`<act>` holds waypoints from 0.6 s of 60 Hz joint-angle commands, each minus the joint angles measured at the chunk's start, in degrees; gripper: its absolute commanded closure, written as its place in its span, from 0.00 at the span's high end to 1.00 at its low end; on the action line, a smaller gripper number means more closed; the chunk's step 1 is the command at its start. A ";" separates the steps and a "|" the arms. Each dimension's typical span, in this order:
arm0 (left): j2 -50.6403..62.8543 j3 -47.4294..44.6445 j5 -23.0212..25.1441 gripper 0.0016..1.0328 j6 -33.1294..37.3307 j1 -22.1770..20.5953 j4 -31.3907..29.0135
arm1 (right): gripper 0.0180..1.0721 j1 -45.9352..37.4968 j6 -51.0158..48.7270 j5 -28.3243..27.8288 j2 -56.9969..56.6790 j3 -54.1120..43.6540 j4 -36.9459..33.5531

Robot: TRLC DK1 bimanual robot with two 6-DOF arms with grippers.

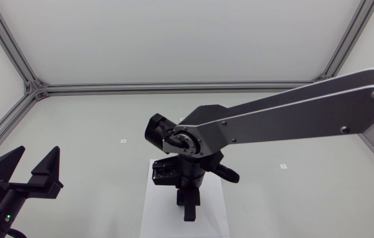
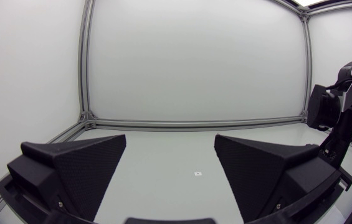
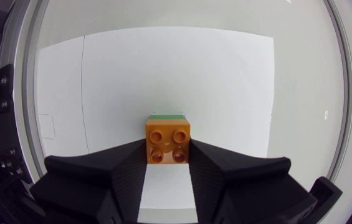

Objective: Pick up the orange 2x2 brick with the right arm and stack it on top of the green 2x2 brick in the center

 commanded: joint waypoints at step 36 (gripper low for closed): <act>-0.45 -2.35 0.34 0.96 0.73 0.14 -0.76 | 0.18 0.46 -0.25 0.75 1.67 -1.52 -0.75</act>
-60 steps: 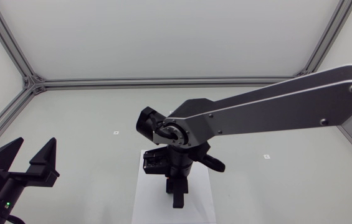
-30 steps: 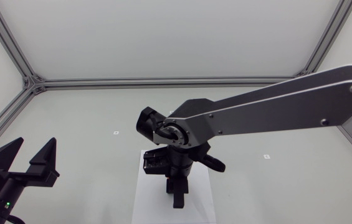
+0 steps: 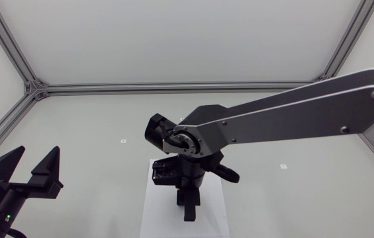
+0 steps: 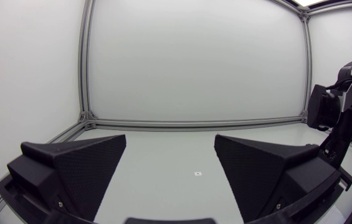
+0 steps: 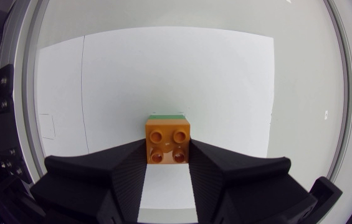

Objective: Pick up the orange 2x2 brick with the right arm and stack it on top of the green 2x2 brick in the center

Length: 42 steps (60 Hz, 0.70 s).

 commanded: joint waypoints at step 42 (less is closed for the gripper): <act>-0.45 -2.35 0.23 0.96 0.75 0.14 -0.84 | 0.18 0.72 0.28 0.77 2.37 0.23 -1.11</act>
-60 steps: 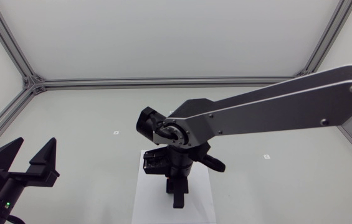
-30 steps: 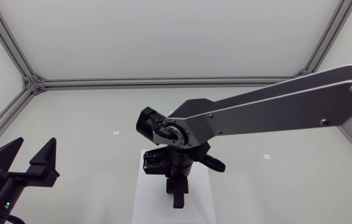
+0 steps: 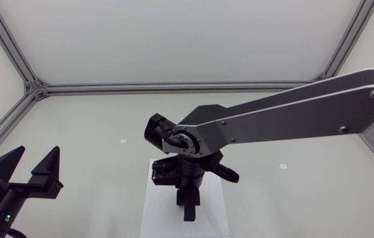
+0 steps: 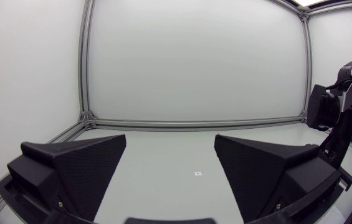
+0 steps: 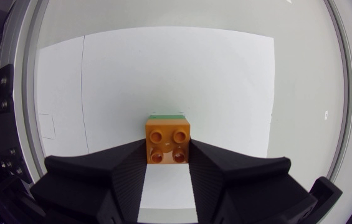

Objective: Pick up the orange 2x2 brick with the right arm and stack it on top of the green 2x2 brick in the center

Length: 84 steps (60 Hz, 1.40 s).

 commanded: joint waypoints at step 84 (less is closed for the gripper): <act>-0.45 -2.35 0.25 0.96 0.73 0.16 -0.84 | 0.18 0.39 1.05 0.75 -0.42 0.17 -1.70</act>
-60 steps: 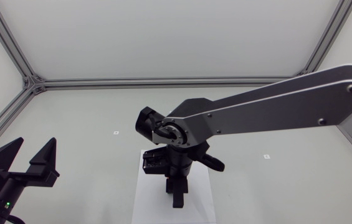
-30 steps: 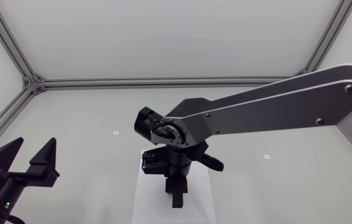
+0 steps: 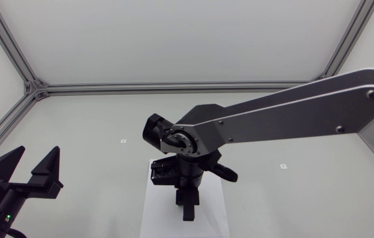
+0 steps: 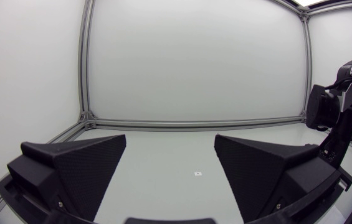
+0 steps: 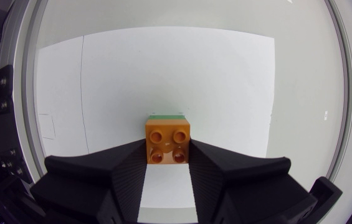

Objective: Pick up the orange 2x2 brick with the right arm and stack it on top of the green 2x2 brick in the center

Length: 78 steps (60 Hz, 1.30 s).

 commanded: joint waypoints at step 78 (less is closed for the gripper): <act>-0.45 -2.35 0.23 0.96 0.75 0.16 -0.76 | 0.18 0.57 1.18 0.34 1.10 -0.05 -0.10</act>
